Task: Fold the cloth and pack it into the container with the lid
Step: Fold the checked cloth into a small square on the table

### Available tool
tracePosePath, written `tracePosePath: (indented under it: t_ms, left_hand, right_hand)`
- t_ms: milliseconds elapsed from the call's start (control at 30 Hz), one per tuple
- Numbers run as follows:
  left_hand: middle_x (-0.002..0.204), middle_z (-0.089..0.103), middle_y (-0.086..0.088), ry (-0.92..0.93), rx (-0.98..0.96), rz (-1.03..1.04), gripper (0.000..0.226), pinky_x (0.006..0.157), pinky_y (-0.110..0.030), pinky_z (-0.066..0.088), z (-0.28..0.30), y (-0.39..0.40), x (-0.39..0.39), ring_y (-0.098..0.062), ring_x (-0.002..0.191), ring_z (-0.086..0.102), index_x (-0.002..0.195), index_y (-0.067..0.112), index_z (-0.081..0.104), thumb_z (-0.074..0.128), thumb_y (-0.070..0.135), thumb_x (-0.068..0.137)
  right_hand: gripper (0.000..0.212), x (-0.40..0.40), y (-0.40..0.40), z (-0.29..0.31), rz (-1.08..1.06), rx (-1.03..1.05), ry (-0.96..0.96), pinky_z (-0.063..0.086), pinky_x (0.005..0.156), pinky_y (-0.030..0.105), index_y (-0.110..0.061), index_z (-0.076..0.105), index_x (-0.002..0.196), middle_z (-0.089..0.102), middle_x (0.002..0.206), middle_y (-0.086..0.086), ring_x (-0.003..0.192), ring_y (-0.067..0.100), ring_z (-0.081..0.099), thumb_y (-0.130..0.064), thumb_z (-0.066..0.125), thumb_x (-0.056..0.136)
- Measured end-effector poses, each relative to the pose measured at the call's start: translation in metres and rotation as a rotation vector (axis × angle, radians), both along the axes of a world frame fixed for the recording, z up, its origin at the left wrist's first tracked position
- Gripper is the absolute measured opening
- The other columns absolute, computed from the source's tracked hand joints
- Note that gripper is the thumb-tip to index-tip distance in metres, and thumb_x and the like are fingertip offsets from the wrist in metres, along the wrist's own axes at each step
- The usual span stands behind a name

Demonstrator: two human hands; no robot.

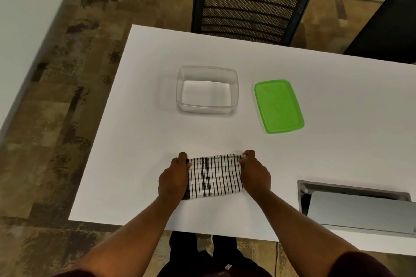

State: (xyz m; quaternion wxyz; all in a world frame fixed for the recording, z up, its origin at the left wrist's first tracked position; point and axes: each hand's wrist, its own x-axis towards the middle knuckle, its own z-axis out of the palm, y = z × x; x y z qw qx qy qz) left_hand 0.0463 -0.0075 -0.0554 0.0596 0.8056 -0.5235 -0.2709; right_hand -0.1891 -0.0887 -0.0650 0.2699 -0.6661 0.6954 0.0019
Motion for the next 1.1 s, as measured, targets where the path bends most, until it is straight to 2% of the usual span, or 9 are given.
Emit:
tracePosePath:
  t_ms: [133, 233, 400, 567, 767, 900, 967, 1033, 1100]
  left_hand:
    - [0.117, 0.059, -0.011, -0.239, -0.157, 0.021, 0.041, 0.082, -0.042, 0.053, 0.003, 0.003, -0.001, -0.028, 0.099, 0.061, 0.131, 0.012, 0.053, 0.053, 0.037, 0.098]
    - [0.137, 0.054, -0.01, -0.168, -0.379, -0.22, 0.05, 0.109, -0.042, 0.043, -0.004, 0.011, -0.011, -0.03, 0.128, 0.051, 0.135, 0.009, 0.054, 0.066, 0.028, 0.091]
    - [0.168, 0.002, 0.002, -0.075, -0.171, -0.433, 0.074, 0.124, -0.036, 0.005, -0.028, 0.034, -0.02, -0.016, 0.155, -0.001, 0.16, 0.021, 0.007, 0.039, 0.049, 0.1]
    - [0.168, -0.003, -0.002, -0.115, -0.127, -0.421, 0.082, 0.124, -0.037, 0.006, -0.039, 0.04, -0.011, -0.018, 0.156, -0.001, 0.159, 0.016, 0.002, 0.034, 0.059, 0.097]
    - [0.168, 0.0, -0.008, -0.141, -0.111, -0.419, 0.084, 0.125, -0.042, 0.008, -0.034, 0.038, -0.017, -0.022, 0.156, -0.002, 0.159, 0.011, 0.005, 0.036, 0.058, 0.096]
    - [0.162, 0.028, -0.009, -0.195, -0.077, -0.406, 0.082, 0.125, -0.044, 0.012, -0.017, 0.02, -0.017, -0.026, 0.15, 0.025, 0.156, 0.012, 0.025, 0.038, 0.061, 0.091]
    - [0.153, 0.038, -0.005, -0.194, -0.071, -0.358, 0.076, 0.122, -0.043, 0.013, -0.009, 0.003, -0.018, -0.024, 0.143, 0.034, 0.153, 0.016, 0.031, 0.039, 0.06, 0.091]
    - [0.146, 0.044, -0.001, -0.181, -0.072, -0.352, 0.066, 0.119, -0.041, 0.018, -0.003, -0.017, -0.019, -0.022, 0.136, 0.04, 0.149, 0.019, 0.036, 0.042, 0.054, 0.094]
    - [0.136, 0.05, 0.0, -0.135, -0.062, -0.394, 0.053, 0.11, -0.037, 0.031, 0.003, -0.034, -0.022, -0.021, 0.125, 0.047, 0.141, 0.02, 0.045, 0.047, 0.048, 0.095]
  right_hand:
    - [0.041, 0.001, 0.009, 0.005, 0.082, -0.269, 0.184, 0.049, 0.071, 0.043, -0.014, 0.051, 0.134, 0.058, 0.116, 0.01, 0.096, 0.035, 0.061, -0.023, 0.055, 0.095]
    - [0.039, 0.012, 0.016, 0.007, 0.32, -0.479, 0.035, 0.046, 0.091, 0.045, -0.016, 0.056, 0.131, 0.057, 0.13, 0.008, 0.116, 0.032, 0.055, -0.02, 0.058, 0.091]
    - [0.062, 0.015, 0.04, -0.012, 0.714, -0.252, 0.011, 0.011, 0.126, 0.047, -0.023, 0.018, 0.161, 0.009, 0.171, 0.003, 0.158, 0.023, 0.004, -0.046, 0.034, 0.106]
    - [0.078, -0.01, 0.04, -0.032, 0.736, -0.225, 0.105, 0.014, 0.126, 0.05, -0.021, 0.005, 0.162, -0.003, 0.171, 0.004, 0.158, 0.025, -0.003, -0.064, 0.03, 0.102]
    - [0.086, -0.019, 0.04, -0.031, 0.658, -0.21, 0.113, 0.011, 0.125, 0.048, -0.02, 0.0, 0.162, -0.007, 0.171, 0.003, 0.158, 0.023, -0.005, -0.069, 0.031, 0.099]
    - [0.08, -0.01, 0.046, -0.013, 0.543, -0.199, 0.134, 0.004, 0.126, 0.051, -0.027, 0.003, 0.162, -0.007, 0.171, -0.001, 0.158, 0.021, -0.008, -0.064, 0.035, 0.099]
    - [0.068, -0.004, 0.055, -0.001, 0.311, -0.229, 0.087, 0.021, 0.122, 0.046, -0.026, 0.03, 0.155, 0.02, 0.167, 0.0, 0.155, 0.02, 0.015, -0.055, 0.048, 0.096]
    - [0.042, 0.001, 0.069, 0.009, 0.027, -0.265, 0.001, 0.044, 0.101, 0.041, -0.024, 0.053, 0.125, 0.052, 0.136, -0.002, 0.129, 0.02, 0.048, -0.049, 0.058, 0.092]
    - [0.023, 0.007, 0.079, 0.016, -0.259, -0.166, -0.078, 0.052, 0.079, 0.036, -0.028, 0.053, 0.093, 0.06, 0.099, -0.01, 0.097, 0.018, 0.061, -0.051, 0.055, 0.092]
